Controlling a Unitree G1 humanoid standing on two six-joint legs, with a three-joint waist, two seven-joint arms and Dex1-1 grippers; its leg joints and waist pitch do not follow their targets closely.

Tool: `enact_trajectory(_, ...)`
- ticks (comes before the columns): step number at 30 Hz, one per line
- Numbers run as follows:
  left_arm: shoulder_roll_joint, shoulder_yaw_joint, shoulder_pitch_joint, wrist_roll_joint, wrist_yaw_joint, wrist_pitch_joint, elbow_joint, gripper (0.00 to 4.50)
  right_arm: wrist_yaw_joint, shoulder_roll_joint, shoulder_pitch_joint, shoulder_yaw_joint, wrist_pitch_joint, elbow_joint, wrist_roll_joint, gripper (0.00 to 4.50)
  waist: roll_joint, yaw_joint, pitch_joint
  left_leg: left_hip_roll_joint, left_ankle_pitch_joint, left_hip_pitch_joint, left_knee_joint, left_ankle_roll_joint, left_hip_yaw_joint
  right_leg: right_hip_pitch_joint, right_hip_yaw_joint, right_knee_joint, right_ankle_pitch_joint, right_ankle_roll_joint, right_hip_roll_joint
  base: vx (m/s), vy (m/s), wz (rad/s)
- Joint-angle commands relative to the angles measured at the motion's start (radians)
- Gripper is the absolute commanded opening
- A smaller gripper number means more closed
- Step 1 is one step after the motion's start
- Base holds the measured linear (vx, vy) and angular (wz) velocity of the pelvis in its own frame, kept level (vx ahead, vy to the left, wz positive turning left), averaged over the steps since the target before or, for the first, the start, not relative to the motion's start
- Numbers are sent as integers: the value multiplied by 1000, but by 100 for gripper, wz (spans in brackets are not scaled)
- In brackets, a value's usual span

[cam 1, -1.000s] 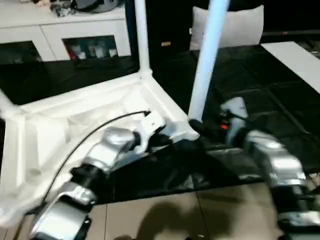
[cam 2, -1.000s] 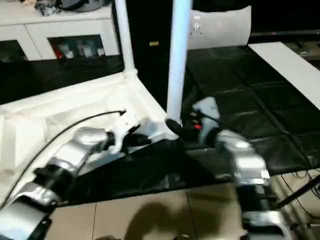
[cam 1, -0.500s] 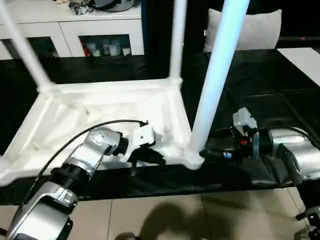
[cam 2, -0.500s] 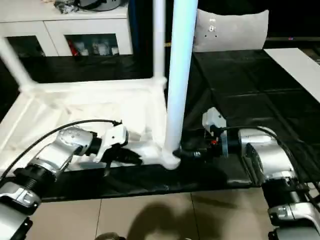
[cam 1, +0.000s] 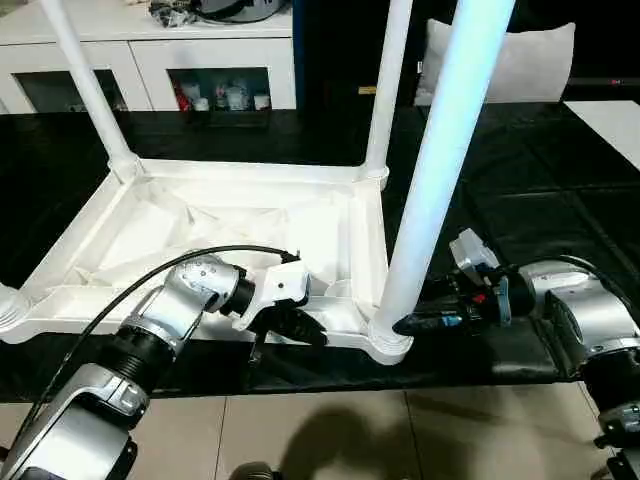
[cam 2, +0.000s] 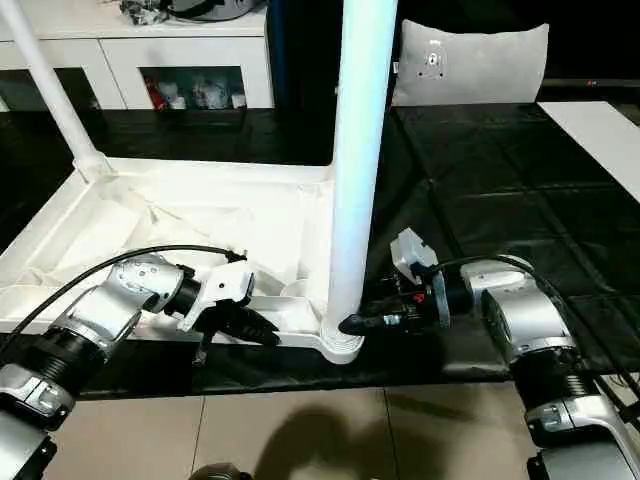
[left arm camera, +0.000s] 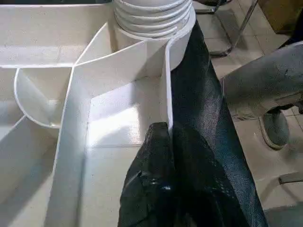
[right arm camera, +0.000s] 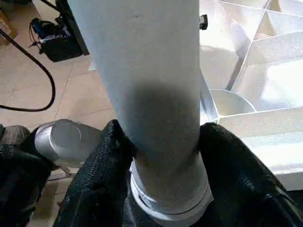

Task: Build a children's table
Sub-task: Rotate leg to tighten

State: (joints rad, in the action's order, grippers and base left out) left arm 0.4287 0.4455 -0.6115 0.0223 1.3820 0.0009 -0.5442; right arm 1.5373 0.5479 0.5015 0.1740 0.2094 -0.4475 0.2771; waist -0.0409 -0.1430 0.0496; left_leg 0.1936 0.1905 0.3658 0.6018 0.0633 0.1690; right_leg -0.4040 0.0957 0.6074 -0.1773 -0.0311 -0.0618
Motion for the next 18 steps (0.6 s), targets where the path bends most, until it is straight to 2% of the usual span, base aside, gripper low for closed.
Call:
enact_trajectory(1,-5,43,11,-24,58,-14,16,0,10,-11,20,10,1,0,15,195,18,4,-71,39,120,-5,-59,-83,-7,58,-53,-80,-290,-153,-85,0,0,0)
enact_trajectory(5,-15,34,13,-11,45,28,23,0,12,-20,-7,1,34,37,42,193,18,4,-72,39,117,-4,-59,-83,-6,58,-53,-79,-283,-156,-84,0,0,0)
enact_trajectory(7,-29,19,14,-1,9,93,39,0,-9,-29,-41,-13,70,89,71,191,18,2,-72,40,114,-6,-59,-83,-6,59,-55,-79,-281,-156,-85,0,0,0)
enact_trajectory(9,-38,11,14,-1,-18,122,42,0,-40,-38,-53,-19,78,108,71,191,19,3,-72,40,111,-4,-60,-85,-7,59,-54,-79,-281,-155,-85,0,0,0)
enact_trajectory(10,-68,-12,7,0,-89,176,36,0,-145,-69,-62,-33,81,121,43,191,12,4,-69,39,123,-5,-61,-79,-7,56,-53,-83,-310,-150,-84,0,0,0)
enact_trajectory(11,-68,-12,7,0,-89,176,36,0,-145,-69,-62,-33,81,121,43,191,13,5,-67,40,131,-8,-62,-72,-5,53,-53,-87,-325,-145,-83,0,0,0)
enact_trajectory(12,-68,-12,7,0,-89,176,36,0,-145,-69,-62,-33,81,121,43,191,17,8,-65,34,147,-8,-63,-62,-7,57,-49,-93,-378,-130,-84,0,0,0)
enact_trajectory(13,-100,-33,0,2,-154,222,30,0,-272,-114,-62,-52,99,129,16,191,14,11,-61,32,159,-10,-63,-52,-4,51,-50,-101,-427,-110,-83,0,0,0)
enact_trajectory(14,-136,-52,-7,6,-216,272,27,0,-421,-174,-54,-83,143,134,-2,191,7,15,-59,30,162,-11,-64,-42,-6,50,-48,-102,-447,-106,-82,0,0,0)
enact_trajectory(15,-189,-75,-19,9,-299,334,19,0,-598,-254,-42,-119,196,145,-22,191,12,28,-56,26,178,-10,-68,-16,-10,54,-43,-108,-492,-84,-81,0,0,0)
enact_trajectory(16,-189,-75,-19,9,-299,334,19,0,-598,-254,-42,-119,196,145,-22,190,13,33,-56,22,194,-12,-67,-9,-11,53,-38,-112,-521,-74,-82,0,0,0)
enact_trajectory(17,-213,-85,-29,8,-337,356,8,0,-647,-281,-38,-124,211,155,-31,190,18,46,-59,17,206,-13,-67,-5,-14,59,-35,-117,-546,-51,-84,0,0,0)
enact_trajectory(18,-231,-94,-38,8,-364,371,-3,0,-678,-298,-36,-124,222,162,-42,190,16,55,-60,17,197,-11,-68,-17,-13,58,-38,-118,-524,-48,-82,0,0,0)
